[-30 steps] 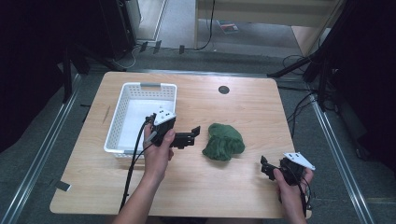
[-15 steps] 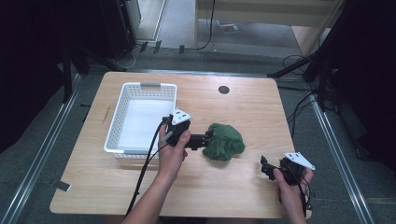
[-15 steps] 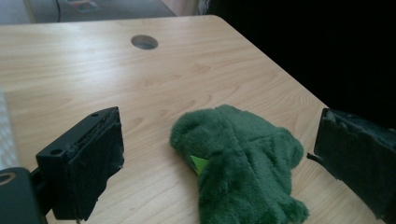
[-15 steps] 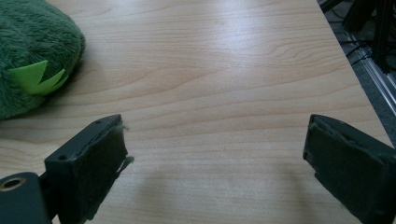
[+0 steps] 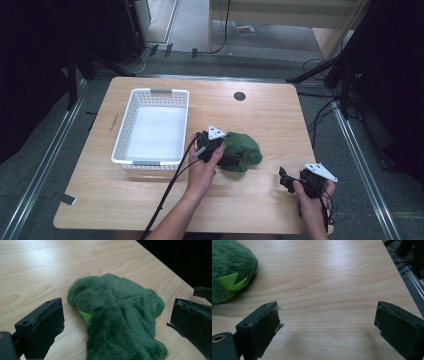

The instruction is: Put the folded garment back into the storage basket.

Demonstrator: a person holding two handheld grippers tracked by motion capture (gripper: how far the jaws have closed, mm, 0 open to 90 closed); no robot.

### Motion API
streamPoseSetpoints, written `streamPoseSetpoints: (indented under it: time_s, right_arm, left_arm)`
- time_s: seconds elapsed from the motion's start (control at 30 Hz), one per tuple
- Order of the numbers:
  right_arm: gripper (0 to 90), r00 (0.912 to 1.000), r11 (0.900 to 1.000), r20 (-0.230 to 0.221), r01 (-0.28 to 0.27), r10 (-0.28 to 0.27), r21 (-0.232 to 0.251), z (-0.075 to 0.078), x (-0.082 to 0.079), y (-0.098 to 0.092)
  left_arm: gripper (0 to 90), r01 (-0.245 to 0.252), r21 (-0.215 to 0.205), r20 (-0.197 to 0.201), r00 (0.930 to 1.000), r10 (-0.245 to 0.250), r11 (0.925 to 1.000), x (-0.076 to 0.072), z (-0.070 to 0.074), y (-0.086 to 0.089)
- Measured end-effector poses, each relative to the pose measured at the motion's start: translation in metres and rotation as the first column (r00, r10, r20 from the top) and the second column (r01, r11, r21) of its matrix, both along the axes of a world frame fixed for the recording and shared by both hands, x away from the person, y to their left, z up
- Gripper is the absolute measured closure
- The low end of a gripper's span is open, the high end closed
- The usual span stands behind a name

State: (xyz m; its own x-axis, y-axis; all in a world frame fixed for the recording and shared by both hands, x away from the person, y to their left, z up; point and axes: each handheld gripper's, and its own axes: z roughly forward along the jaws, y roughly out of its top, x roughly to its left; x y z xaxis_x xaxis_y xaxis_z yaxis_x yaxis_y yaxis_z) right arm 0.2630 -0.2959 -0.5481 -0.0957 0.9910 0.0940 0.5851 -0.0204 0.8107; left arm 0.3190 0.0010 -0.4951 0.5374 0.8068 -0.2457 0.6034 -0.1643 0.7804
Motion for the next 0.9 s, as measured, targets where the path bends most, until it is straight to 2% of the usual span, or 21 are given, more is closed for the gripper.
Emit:
streamPoseSetpoints:
  time_s: [0.1, 0.2, 0.3, 0.37, 0.43, 0.57, 0.87, 0.9]
  right_arm:
    - [6.2, 1.0000, 1.000, 0.000, 0.000, 0.000, 0.000, 0.000, 0.000, 0.000]
    - [6.2, 1.0000, 1.000, 0.000, 0.000, 0.000, 0.000, 0.000, 0.000, 0.000]
    - [6.2, 1.0000, 1.000, -0.001, -0.001, 0.001, 0.002, 0.000, 0.000, -0.001]
    - [6.2, 1.0000, 1.000, -0.001, 0.000, 0.000, 0.002, 0.000, 0.000, -0.001]
    - [6.2, 1.0000, 1.000, -0.003, 0.001, -0.001, 0.005, 0.000, 0.000, -0.001]
    - [6.2, 1.0000, 1.000, -0.003, 0.001, -0.001, 0.005, 0.000, 0.000, -0.001]
    - [6.2, 1.0000, 1.000, -0.007, -0.004, 0.004, 0.005, 0.000, 0.001, -0.001]
    - [6.2, 1.0000, 1.000, -0.007, -0.004, 0.004, 0.004, 0.000, 0.001, -0.001]
  left_arm:
    - [0.0, 0.003, 0.001, -0.023, 0.9997, -0.003, 1.0000, 0.001, -0.007, -0.008]
    - [0.0, -0.016, 0.034, -0.027, 0.9995, 0.017, 0.9993, 0.000, -0.012, -0.017]
    - [0.0, -0.026, 0.040, -0.037, 0.9990, 0.027, 0.9989, 0.000, -0.016, -0.023]
    - [0.0, -0.025, 0.061, -0.036, 0.9990, 0.028, 0.9978, 0.000, -0.020, -0.027]
    - [0.0, -0.030, 0.072, -0.054, 0.9980, 0.034, 0.9969, 0.000, -0.023, -0.031]
    - [0.0, -0.034, 0.117, -0.059, 0.9974, 0.041, 0.9926, 0.002, -0.029, -0.035]
    - [0.0, -0.041, 0.160, -0.082, 0.9952, 0.054, 0.9862, 0.007, -0.040, -0.043]
    - [0.0, -0.041, 0.166, -0.096, 0.9937, 0.058, 0.9853, 0.008, -0.041, -0.043]
